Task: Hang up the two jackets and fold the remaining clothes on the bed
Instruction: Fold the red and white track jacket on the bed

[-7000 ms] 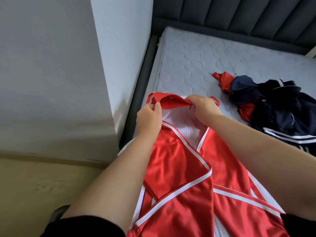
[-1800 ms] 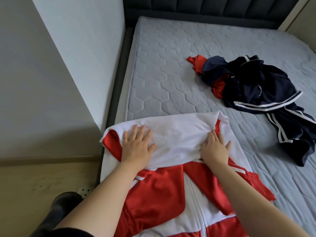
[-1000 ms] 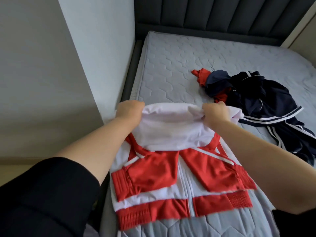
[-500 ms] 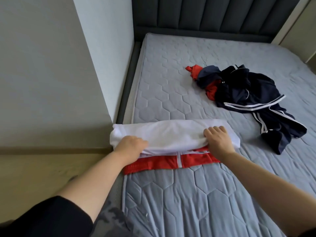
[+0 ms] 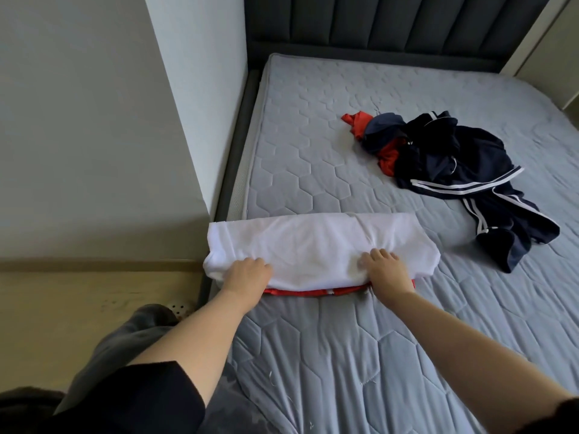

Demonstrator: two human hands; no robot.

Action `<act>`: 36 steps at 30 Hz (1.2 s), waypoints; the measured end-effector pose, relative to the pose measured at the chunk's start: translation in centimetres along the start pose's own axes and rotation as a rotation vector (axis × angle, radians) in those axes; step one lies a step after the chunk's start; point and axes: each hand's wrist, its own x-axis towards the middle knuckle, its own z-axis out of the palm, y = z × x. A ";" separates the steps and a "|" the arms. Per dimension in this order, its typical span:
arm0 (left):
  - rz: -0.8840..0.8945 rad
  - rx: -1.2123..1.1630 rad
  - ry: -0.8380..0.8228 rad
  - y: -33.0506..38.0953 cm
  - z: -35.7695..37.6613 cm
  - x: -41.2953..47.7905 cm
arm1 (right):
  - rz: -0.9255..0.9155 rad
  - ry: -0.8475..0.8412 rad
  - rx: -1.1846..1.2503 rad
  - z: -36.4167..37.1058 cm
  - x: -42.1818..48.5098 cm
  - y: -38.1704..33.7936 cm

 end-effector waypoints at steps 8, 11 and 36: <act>-0.016 -0.103 -0.552 -3.0 -2.9 -0.5 | -0.228 -0.158 0.184 -1.7 -1.1 -3.2; -0.093 -0.536 -0.488 -2.6 -2.8 -0.2 | -0.237 -0.256 0.245 -1.9 -2.1 -3.6; -0.199 -0.338 0.051 0.2 6.5 4.6 | 0.761 0.001 0.527 0.6 6.7 1.9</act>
